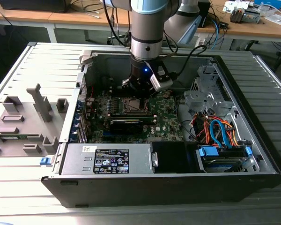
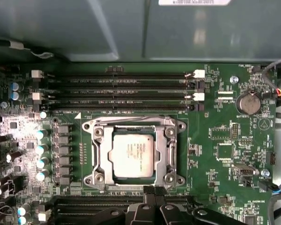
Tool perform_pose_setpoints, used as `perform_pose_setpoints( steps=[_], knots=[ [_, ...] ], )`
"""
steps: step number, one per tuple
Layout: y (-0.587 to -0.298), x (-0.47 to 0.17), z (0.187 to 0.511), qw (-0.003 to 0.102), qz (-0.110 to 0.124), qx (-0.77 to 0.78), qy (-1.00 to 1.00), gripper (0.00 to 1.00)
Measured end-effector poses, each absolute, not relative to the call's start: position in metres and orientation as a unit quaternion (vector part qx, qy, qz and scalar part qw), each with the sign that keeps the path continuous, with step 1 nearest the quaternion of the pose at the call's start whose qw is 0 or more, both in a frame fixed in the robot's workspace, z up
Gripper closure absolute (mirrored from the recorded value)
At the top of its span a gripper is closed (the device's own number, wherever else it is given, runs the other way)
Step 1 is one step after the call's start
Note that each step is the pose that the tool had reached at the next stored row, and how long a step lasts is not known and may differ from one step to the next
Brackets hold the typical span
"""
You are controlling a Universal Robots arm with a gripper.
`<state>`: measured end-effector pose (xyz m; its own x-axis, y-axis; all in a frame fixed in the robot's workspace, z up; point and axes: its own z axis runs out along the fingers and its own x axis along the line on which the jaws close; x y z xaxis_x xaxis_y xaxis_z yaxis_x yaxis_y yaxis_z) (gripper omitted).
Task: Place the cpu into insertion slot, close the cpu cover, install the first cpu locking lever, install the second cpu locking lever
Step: 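Install the second cpu locking lever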
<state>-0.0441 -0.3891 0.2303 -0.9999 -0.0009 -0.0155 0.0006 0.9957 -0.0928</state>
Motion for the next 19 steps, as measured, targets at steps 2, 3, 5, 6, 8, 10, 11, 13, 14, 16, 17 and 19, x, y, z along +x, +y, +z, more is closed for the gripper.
perform_pose_setpoints(
  steps=[2,3,5,6,8,10,11,13,14,16,17,19],
  knots=[
    [-0.391,-0.041,0.23,0.007,-0.046,0.0,0.999,0.89],
    [-0.391,-0.041,0.23,0.007,-0.046,0.0,0.999,0.89],
    [-0.393,-0.041,0.23,0.007,-0.046,0.0,0.999,0.89],
    [-0.395,-0.041,0.23,0.007,-0.046,0.0,0.999,0.89],
    [-0.397,-0.041,0.23,0.007,-0.044,0.0,0.999,0.89],
    [-0.398,-0.041,0.23,0.007,-0.034,0.0,0.999,0.89],
    [-0.398,-0.041,0.23,0.007,-0.025,0.0,1.0,0.89],
    [-0.4,-0.041,0.23,0.007,0.0,0.0,1.0,0.89],
    [-0.401,-0.041,0.23,0.007,0.01,0.0,1.0,0.89],
    [-0.406,-0.041,0.23,0.007,0.027,0.0,1.0,0.89],
    [-0.409,-0.041,0.23,0.007,0.033,0.0,0.999,0.89],
    [-0.414,-0.041,0.229,0.007,0.048,0.001,0.999,0.89]
  ],
)
